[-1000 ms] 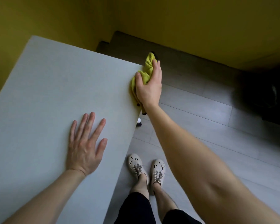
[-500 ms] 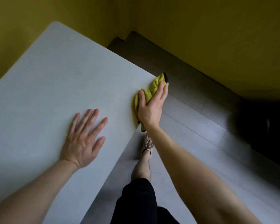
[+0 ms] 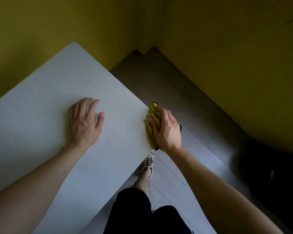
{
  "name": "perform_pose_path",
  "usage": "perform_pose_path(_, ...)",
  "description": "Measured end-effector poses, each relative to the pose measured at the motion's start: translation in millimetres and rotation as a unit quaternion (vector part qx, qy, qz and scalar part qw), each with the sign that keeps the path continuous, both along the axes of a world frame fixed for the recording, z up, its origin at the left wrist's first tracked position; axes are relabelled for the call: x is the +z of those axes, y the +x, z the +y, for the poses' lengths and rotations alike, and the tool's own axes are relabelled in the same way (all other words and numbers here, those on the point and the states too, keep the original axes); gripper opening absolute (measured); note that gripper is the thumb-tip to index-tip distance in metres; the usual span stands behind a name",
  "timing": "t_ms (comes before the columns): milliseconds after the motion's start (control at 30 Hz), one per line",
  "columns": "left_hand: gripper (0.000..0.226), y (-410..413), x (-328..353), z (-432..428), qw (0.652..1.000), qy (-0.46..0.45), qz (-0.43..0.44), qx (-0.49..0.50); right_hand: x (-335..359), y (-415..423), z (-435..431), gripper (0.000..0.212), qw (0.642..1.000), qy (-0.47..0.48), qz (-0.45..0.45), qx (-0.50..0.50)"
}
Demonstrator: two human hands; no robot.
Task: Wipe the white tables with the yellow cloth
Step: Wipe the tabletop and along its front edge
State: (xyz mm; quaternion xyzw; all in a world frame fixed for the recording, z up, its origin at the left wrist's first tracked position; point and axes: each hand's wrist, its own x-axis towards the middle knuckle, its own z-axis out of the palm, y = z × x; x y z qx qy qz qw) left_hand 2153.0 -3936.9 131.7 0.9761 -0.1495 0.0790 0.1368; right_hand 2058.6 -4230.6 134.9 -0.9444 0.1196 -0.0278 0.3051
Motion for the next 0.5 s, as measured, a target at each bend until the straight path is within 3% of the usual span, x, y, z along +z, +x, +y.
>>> perform_pose_path(133,0.06,52.5,-13.8,-7.4,0.989,0.062,0.039,0.131,8.8,15.4,-15.2,0.061,0.993,-0.006,0.062,0.105)
perform_pose_path(267,0.065,48.9,-21.3,-8.0,0.983,0.075,0.042,0.16,6.1,107.9,12.7,0.071,0.972,0.021,0.112,0.205)
perform_pose_path(400,0.064,50.0,-21.7,-4.2,0.983,0.071,0.031,0.165,-8.8,230.8,82.7,0.071,0.966,0.101,0.103,0.216)
perform_pose_path(500,0.064,52.1,-21.4,-4.3,0.982,0.075,0.037,0.167,-10.8,243.2,95.5,0.068,0.968,0.135,0.082,0.193)
